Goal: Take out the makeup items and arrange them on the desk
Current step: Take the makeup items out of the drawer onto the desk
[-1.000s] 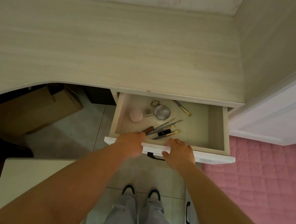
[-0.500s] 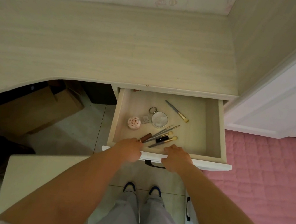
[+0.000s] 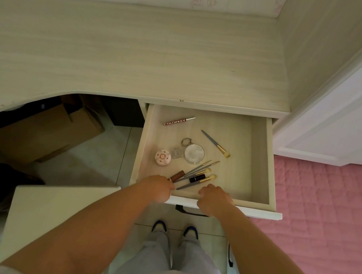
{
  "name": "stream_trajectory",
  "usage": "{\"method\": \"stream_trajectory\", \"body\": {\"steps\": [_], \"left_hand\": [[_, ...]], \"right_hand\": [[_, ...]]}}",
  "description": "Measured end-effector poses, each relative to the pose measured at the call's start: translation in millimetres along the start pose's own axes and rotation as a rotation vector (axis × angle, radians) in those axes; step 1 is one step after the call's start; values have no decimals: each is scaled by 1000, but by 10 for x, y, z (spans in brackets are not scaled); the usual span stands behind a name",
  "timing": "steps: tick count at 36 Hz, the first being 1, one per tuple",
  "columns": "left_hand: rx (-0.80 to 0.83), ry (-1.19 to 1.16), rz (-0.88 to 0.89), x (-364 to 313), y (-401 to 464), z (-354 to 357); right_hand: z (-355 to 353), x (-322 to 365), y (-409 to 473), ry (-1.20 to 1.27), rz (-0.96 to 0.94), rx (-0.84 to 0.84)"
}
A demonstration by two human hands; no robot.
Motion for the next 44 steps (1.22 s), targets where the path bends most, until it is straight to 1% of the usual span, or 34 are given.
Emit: {"method": "stream_trajectory", "body": {"steps": [13,24,30,32,35,38,40,44], "left_hand": [[57,31,13,-61,-49,54],[226,176,5,-130,26,-76],[217,162,-6,-152,239,-192],[168,158,-19,-170,330,-266],[-12,137,-33,-152,475,-394],[-180,107,-47,-65,658,-469],[-221,98,-62,-14,777,-479],[-296,185,-81,60,997,-470]], "right_hand": [[61,-40,-73,-14,8,16],[101,-90,-36,10,-23,5],[27,-145,162,24,4,48],[-10,-168,248,71,10,33],[-89,-183,377,147,2,-42],[-153,-180,550,148,-5,-122],[-179,-173,671,118,-11,-147],[-183,-142,950,48,-32,-169]]}}
Point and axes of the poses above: each hand's wrist, its own y-axis towards the middle knuckle, its own z-axis out of the palm, x = y × z, the point moved 3 cm from there along y, towards the middle knuckle, and after that the axes turned 2 degrees about -y, right-handed, at the moved point
